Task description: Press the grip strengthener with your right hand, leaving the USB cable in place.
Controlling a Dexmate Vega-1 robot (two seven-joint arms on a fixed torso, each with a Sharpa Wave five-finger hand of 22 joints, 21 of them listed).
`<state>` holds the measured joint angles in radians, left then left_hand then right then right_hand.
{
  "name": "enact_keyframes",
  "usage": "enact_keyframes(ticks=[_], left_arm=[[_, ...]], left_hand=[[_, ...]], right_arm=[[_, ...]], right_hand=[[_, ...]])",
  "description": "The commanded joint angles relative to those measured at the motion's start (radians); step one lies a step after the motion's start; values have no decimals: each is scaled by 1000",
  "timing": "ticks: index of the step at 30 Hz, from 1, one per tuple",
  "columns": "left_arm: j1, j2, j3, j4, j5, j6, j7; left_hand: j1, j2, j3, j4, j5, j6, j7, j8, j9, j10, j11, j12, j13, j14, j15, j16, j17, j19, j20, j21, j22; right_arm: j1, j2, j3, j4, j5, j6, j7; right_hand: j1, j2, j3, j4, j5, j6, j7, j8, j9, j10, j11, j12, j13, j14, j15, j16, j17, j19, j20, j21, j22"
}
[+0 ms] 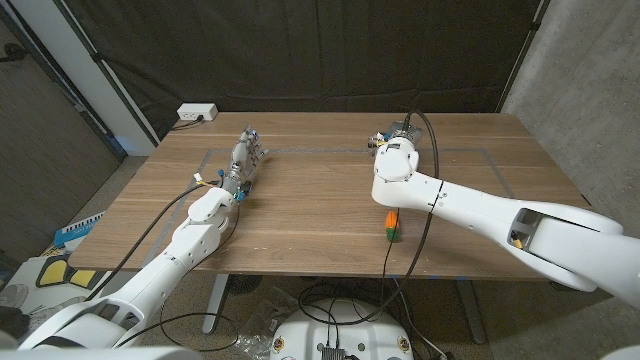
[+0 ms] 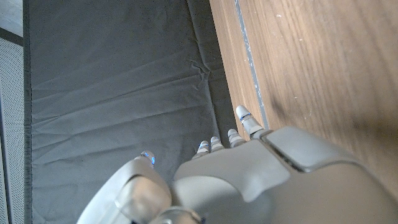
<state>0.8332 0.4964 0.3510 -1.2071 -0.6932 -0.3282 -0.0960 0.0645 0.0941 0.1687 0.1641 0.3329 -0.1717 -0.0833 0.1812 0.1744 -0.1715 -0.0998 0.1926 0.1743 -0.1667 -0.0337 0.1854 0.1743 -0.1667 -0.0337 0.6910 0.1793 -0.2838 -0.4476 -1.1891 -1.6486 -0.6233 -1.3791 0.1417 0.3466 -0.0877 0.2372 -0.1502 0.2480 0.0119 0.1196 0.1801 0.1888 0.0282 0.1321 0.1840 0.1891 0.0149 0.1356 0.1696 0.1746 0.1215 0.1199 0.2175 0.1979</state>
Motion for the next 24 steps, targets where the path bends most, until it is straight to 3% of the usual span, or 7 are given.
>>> enact_keyframes(ticks=[1,6,14,24], left_arm=[[-8,1,1,4,1,12,3],[-12,-1,2,9,2,13,4],[-18,-5,2,19,1,15,4],[-33,-14,5,44,0,14,-3]], left_hand=[[-2,50,3,-2,6,-256,6,6,5,-271,4,5,4,-300,-51,2,4,-346,-81,-7,2],[-2,50,3,-2,6,-256,8,6,5,-271,4,5,4,-300,-52,2,4,-346,-81,-9,2],[-1,50,3,-2,7,-258,10,5,5,-271,5,5,4,-299,-52,2,4,-345,-79,-11,2],[-1,49,3,-2,8,-258,11,5,5,-270,6,5,5,-298,-50,2,4,-343,-77,-14,2]], right_arm=[[48,72,-36,142,-323,-17,477],[88,84,-73,187,-295,-17,520],[140,102,-126,241,-239,-17,552],[208,122,-202,297,-36,-17,430]], right_hand=[[9,-5,-5,7,7,-19,16,2,4,-26,17,0,5,-28,13,0,5,-35,11,-12,3],[6,-10,-14,12,9,-33,19,2,4,-50,25,0,6,-49,19,1,6,-71,23,-24,3],[5,-9,-18,15,10,-37,24,4,5,-56,26,4,6,-64,22,1,6,-82,27,-24,3],[12,0,-20,18,14,-41,26,8,5,-57,28,11,7,-56,18,11,6,-55,27,-10,2]])
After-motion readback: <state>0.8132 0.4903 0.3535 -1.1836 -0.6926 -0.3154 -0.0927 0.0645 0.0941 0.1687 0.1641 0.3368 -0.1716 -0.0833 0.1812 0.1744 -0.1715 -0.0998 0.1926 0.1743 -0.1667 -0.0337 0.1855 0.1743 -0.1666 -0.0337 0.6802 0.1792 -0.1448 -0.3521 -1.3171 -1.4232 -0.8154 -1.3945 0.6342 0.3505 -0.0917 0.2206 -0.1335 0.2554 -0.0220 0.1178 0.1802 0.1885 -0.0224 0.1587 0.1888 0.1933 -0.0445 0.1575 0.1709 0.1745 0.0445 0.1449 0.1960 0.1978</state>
